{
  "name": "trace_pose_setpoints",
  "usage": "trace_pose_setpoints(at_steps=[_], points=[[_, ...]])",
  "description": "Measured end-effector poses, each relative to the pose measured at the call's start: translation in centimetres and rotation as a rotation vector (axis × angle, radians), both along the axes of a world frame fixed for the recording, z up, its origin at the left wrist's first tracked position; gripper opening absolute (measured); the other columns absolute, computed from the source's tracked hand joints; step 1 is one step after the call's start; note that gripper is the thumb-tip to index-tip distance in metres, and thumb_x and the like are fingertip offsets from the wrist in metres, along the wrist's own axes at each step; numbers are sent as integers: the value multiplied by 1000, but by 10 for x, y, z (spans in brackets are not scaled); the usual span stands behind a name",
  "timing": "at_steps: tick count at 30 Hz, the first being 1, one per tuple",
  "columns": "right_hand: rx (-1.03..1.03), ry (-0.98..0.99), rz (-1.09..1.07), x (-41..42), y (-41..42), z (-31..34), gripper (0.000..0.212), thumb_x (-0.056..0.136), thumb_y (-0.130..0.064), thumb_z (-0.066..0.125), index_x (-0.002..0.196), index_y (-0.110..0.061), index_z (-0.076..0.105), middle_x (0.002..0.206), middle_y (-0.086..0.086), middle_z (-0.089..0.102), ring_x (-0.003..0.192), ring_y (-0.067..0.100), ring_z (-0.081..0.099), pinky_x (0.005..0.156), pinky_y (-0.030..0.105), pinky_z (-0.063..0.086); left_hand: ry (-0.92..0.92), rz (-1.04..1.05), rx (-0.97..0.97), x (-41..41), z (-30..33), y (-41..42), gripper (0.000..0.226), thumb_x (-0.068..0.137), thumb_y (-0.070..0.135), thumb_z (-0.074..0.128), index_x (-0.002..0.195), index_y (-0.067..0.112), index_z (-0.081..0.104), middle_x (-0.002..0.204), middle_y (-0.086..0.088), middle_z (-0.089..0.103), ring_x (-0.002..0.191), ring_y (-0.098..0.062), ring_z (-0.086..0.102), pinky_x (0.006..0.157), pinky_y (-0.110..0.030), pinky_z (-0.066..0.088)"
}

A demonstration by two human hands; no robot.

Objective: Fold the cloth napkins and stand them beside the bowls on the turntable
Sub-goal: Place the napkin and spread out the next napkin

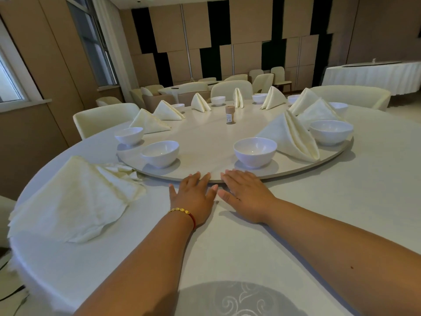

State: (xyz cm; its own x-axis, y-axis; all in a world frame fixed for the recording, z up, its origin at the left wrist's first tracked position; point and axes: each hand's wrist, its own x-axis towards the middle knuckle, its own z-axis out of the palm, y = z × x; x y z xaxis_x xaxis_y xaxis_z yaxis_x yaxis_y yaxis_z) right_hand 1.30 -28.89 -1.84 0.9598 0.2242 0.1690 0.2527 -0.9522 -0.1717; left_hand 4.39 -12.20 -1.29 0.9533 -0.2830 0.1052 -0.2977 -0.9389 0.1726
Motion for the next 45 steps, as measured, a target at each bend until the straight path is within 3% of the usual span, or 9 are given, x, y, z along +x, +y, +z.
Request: trace_pose_setpoints(at_steps=[10,13,19,25,28,32,37,41,45], points=[[-184,64,-181,-5,-4,-2,90,83,-73,-1,154,-19,-5,162,0,-6,148,19,-8,119,47,-5,-75,79,-99,-25,1,40,62,98,50,34,151,21,20,157,-1,24,145,-20,16,117,-47,10],[-196,74,-218,-8,-3,0,84,89,-70,5,154,-17,-5,162,2,-8,148,21,-9,119,47,-6,-193,263,-143,-30,6,81,55,94,44,49,142,20,39,144,-5,42,133,-25,34,104,-40,33],[-178,73,-263,-10,-4,-2,81,92,-67,8,154,-16,-4,162,3,-8,148,21,-10,119,46,-7,-176,597,-118,-41,2,165,49,87,52,57,119,15,57,121,-8,56,116,-29,46,93,-42,43],[-68,26,-229,-16,-11,-3,73,95,-61,12,154,-18,7,162,2,2,149,18,-1,120,40,0,-154,607,-237,-41,7,185,21,92,21,52,88,4,63,90,-14,63,88,-33,58,72,-33,46],[118,-33,-197,-25,-11,-1,82,90,-68,14,150,-14,27,157,5,25,146,19,18,117,36,16,-155,498,-289,-53,12,171,26,95,28,50,81,8,56,81,-9,59,86,-32,58,69,-31,41],[419,-160,-162,-43,-1,16,58,96,-54,31,137,-16,49,137,3,51,125,20,46,99,33,37,-98,234,-286,-76,14,118,27,94,37,50,76,17,50,78,-2,56,81,-25,55,68,-29,36],[677,-414,-94,-78,8,42,45,99,-49,34,113,-15,62,110,-4,60,104,13,53,80,27,36,45,-26,-392,-97,27,35,31,92,37,55,67,19,49,70,3,54,71,-18,50,65,-27,36],[819,-588,-139,-104,9,62,52,91,-52,27,95,-13,62,93,-2,63,89,15,56,72,18,40,471,-252,-926,-131,35,-13,27,98,17,52,72,12,57,60,6,58,53,-3,54,56,-17,47],[833,-607,-44,-126,15,71,60,84,-60,22,89,-14,61,84,-2,63,82,12,56,73,26,44,606,-350,-1189,-146,35,-12,28,101,23,45,92,5,64,91,-6,68,89,-16,66,83,-28,55]])
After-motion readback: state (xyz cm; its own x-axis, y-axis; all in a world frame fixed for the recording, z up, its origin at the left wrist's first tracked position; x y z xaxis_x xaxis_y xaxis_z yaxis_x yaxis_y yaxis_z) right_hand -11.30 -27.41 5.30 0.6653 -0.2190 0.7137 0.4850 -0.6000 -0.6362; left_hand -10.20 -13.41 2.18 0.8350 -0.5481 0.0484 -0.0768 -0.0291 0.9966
